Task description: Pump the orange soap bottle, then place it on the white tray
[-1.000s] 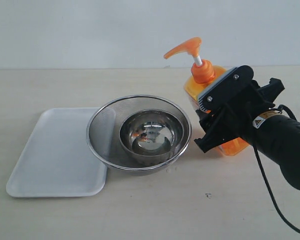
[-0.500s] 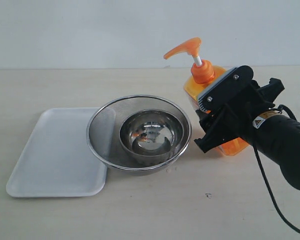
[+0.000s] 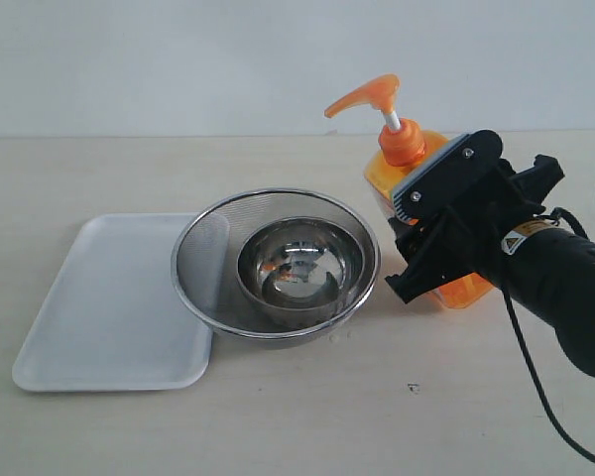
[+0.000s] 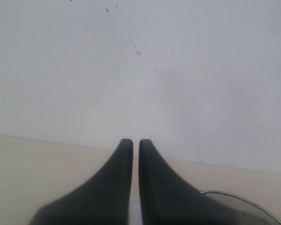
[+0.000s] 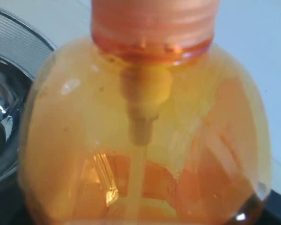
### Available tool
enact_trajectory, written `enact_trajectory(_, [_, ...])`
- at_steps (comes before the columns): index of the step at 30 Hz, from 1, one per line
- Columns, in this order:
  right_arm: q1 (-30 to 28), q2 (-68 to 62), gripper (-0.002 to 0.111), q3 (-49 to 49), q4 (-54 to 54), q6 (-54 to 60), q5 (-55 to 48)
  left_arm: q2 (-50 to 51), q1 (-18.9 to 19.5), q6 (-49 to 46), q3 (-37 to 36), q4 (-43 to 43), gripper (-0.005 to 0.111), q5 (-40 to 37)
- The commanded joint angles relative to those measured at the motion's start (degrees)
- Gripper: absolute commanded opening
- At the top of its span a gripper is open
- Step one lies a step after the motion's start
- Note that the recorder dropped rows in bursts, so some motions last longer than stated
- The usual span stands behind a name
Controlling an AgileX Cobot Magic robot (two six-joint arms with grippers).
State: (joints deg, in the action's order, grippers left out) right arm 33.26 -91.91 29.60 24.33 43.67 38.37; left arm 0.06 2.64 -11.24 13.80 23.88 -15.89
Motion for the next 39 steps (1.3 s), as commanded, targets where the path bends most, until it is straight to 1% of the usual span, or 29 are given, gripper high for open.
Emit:
enact_trajectory(1, [-0.1, -0.2, 0.000, -0.1, 0.4, 0.3, -3.3, -0.1, 0.2, -0.3, 0.3, 0.8, 0.005, 1.4])
enact_trajectory(8, [-0.1, -0.2, 0.000, -0.1, 0.2, 0.3, -3.3, -0.1, 0.2, -0.1, 0.3, 1.3, 0.005, 1.3])
enact_trajectory(11, [-0.1, -0.2, 0.000, -0.1, -1.6, 0.0, -3.3, -0.1, 0.2, -0.1, 0.3, 2.2, 0.005, 1.3])
enact_trajectory(15, [-0.1, -0.2, 0.000, -0.1, -2.7, -0.7, -3.5, 0.3, 0.2, -0.6, 0.3, 2.2, 0.005, -0.5])
enact_trajectory(17, [-0.1, -0.2, 0.000, -0.1, -2.7, -1.1, -3.5, 1.9, 0.2, -1.8, 0.3, 3.6, 0.005, -0.9])
enact_trajectory(20, [-0.1, -0.2, 0.000, -0.1, -2.7, -1.3, -3.5, 5.1, 0.2, -8.4, 0.6, 10.7, 0.005, -1.1])
enact_trajectory(27, [-0.1, -0.2, 0.000, 0.3, -2.7, -1.3, -2.8, 13.5, 0.2, -35.4, 4.4, 32.8, 0.005, -4.6])
enact_trajectory(29, [-0.1, -0.2, 0.000, 0.8, -2.7, -1.3, -3.1, 15.8, 0.2, -41.6, 5.3, 38.1, 0.005, -6.0])
enact_trajectory(35, [-0.1, -0.2, 0.000, 2.5, -3.6, -1.1, -4.2, 23.4, 0.2, -56.3, 7.5, 51.5, 0.005, -11.0])
enact_trajectory(39, [-0.1, -0.2, 0.000, 2.5, -3.7, -0.4, -4.1, 27.8, 0.2, -64.2, 8.8, 58.1, 0.005, -14.6])
